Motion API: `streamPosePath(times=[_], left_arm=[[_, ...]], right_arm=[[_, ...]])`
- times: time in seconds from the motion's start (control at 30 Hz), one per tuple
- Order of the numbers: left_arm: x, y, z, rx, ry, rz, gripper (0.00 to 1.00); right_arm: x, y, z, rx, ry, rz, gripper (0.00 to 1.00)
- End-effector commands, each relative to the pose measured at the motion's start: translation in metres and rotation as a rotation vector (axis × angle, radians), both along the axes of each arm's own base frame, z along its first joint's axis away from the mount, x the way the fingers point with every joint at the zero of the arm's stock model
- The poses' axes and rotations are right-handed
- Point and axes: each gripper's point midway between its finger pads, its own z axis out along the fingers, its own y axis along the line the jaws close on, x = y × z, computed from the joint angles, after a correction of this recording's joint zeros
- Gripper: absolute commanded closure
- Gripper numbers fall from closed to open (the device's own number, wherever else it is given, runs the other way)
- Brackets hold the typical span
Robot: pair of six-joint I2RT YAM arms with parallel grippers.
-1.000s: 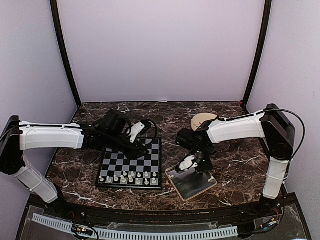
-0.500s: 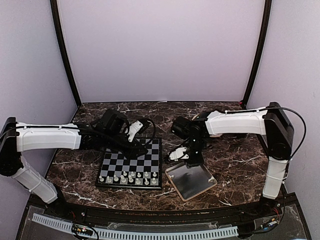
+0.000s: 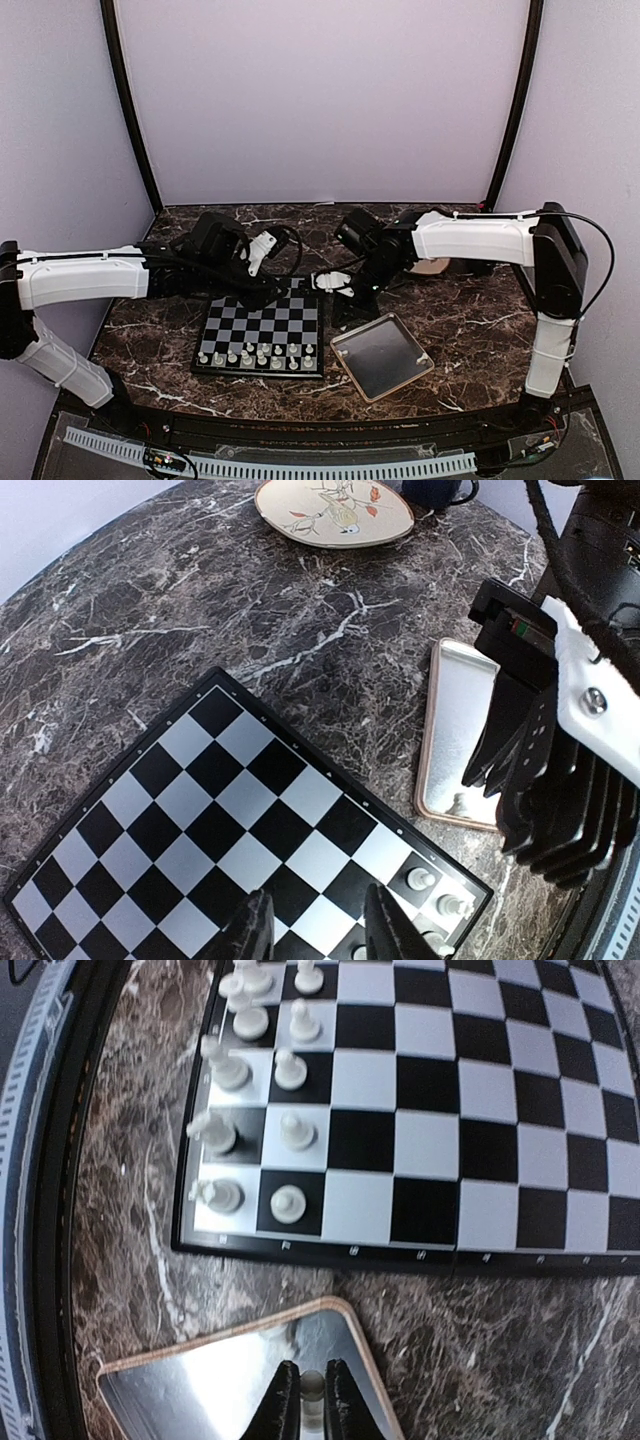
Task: Set up the chess pieces on the board
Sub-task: Pick up the pawn from the storage box, then place the pawn on the chessboard.
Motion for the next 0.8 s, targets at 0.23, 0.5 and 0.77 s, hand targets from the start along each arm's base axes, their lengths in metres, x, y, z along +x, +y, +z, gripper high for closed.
streamPosePath(times=[0.23,0.5,0.77], left_arm=[[0.016,0.041,0.025,0.043,-0.120,0.195,0.66],[0.019,0.065,0.040,0.038,-0.170,0.274,0.66],[0.003,0.049,-0.002,0.043,-0.017,0.116,0.63]], right_arm=[[0.035,0.089,0.037,0.426,0.012,-0.052,0.88],[0.046,0.107,0.014,0.472,0.035,-0.084,0.88],[0.044,0.090,0.037,0.471,0.050,-0.114,0.85]])
